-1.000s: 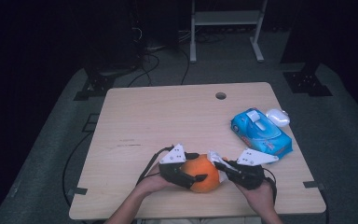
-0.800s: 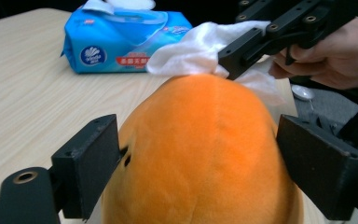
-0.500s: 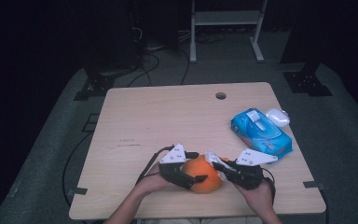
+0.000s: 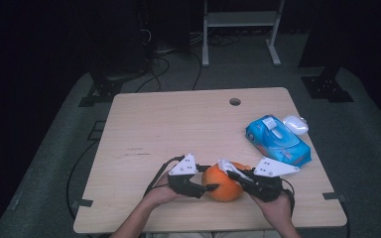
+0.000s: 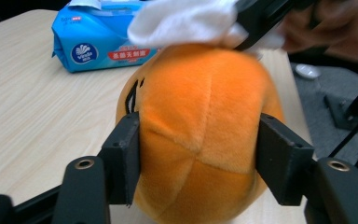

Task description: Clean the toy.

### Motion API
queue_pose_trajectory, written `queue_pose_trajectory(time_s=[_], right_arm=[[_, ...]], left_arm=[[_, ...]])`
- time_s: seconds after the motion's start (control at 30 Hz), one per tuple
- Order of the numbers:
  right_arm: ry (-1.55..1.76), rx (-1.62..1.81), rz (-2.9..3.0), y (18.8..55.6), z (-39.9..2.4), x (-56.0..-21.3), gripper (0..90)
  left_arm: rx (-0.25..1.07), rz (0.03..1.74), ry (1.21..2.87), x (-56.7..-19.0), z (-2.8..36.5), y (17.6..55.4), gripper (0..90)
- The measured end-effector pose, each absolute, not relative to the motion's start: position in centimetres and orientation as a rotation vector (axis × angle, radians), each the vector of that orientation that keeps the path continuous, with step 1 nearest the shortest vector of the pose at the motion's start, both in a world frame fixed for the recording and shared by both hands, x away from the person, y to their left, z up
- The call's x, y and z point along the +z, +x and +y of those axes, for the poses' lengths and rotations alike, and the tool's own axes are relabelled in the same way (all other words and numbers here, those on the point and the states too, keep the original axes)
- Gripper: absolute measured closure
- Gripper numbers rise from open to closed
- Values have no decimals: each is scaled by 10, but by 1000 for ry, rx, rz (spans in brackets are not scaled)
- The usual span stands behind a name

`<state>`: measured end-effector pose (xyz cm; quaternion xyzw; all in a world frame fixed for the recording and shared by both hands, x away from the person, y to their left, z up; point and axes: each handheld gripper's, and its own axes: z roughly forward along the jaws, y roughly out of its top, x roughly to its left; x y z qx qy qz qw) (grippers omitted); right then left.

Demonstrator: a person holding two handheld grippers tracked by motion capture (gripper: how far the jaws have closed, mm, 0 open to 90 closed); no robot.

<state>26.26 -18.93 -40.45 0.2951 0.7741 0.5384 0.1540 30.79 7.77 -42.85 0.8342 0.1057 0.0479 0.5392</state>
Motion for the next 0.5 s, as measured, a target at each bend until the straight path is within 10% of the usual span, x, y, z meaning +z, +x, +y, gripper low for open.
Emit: queue_pose_trajectory(time_s=[0.23,0.37,0.5], right_arm=[[879,1514,2203,268,-198,-410,821],[914,1543,2198,270,-200,-407,822],[869,1644,2162,260,-200,-388,823]], left_arm=[[121,293,1945,-444,67,313,89],[197,241,1969,-431,67,306,361],[128,305,1888,-412,83,308,430]])
